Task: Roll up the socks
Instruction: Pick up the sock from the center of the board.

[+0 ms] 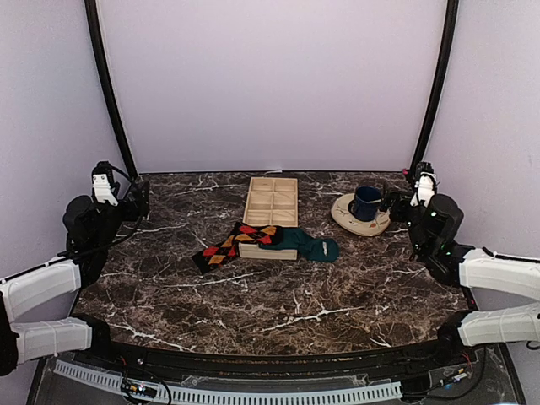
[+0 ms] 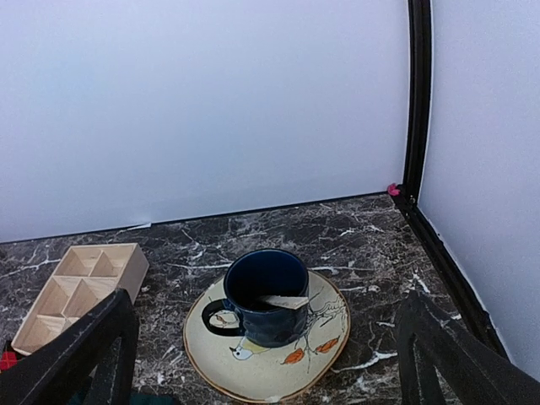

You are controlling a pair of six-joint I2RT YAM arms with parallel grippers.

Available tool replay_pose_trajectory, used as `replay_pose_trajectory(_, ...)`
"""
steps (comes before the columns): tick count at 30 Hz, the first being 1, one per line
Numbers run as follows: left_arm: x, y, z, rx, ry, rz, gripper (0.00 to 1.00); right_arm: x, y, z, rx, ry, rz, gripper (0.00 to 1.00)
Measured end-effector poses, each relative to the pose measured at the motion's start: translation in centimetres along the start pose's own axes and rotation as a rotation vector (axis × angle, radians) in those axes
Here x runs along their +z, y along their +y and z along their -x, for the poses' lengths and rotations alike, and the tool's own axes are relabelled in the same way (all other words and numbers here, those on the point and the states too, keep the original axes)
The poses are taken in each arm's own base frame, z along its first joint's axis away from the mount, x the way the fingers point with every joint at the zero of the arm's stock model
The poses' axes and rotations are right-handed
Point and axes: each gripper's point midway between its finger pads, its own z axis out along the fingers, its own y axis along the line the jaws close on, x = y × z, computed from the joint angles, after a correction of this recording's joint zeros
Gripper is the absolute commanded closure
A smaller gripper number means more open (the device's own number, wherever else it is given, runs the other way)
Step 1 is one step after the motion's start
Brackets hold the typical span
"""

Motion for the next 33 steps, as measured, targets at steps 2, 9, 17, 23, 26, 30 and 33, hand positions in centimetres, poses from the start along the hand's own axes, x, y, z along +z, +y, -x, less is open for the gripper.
replay_pose_trajectory(2, -0.4, -1.7, -0.4, -0.003, 0.032, -0.056, 0.01, 0.1, 0.3, -0.8, -0.027, 0.018, -0.015, 0.00)
replay_pose_trajectory(9, -1.7, -7.7, -2.5, 0.024, 0.163, -0.229, 0.01, 1.4, 1.5, -1.8, -0.055, 0.012, 0.016, 0.03)
replay_pose_trajectory(17, -2.6, -12.1, -5.7, 0.094, 0.341, -0.291, 0.01, 1.9, 6.2, -3.2, -0.015, 0.049, 0.253, 0.26)
replay_pose_trajectory(23, -3.7, -12.8, -9.1, 0.088, 0.531, -0.234, 0.02, 1.2, 8.2, -6.0, 0.041, 0.202, 0.322, 0.29)
replay_pose_trajectory(26, -4.7, -12.5, -11.2, 0.048, 0.630, -0.192, 0.04, 0.4, 9.8, -7.5, 0.040, 0.285, 0.343, 0.29)
replay_pose_trajectory(30, -5.9, -11.7, -14.5, -0.021, 0.781, -0.113, 0.05, -1.0, 11.8, -9.1, 0.027, 0.364, 0.364, 0.29)
replay_pose_trajectory(33, -6.7, -11.5, -16.5, -0.070, 0.878, -0.066, 0.09, -1.6, 12.7, -9.8, 0.020, 0.403, 0.363, 0.29)
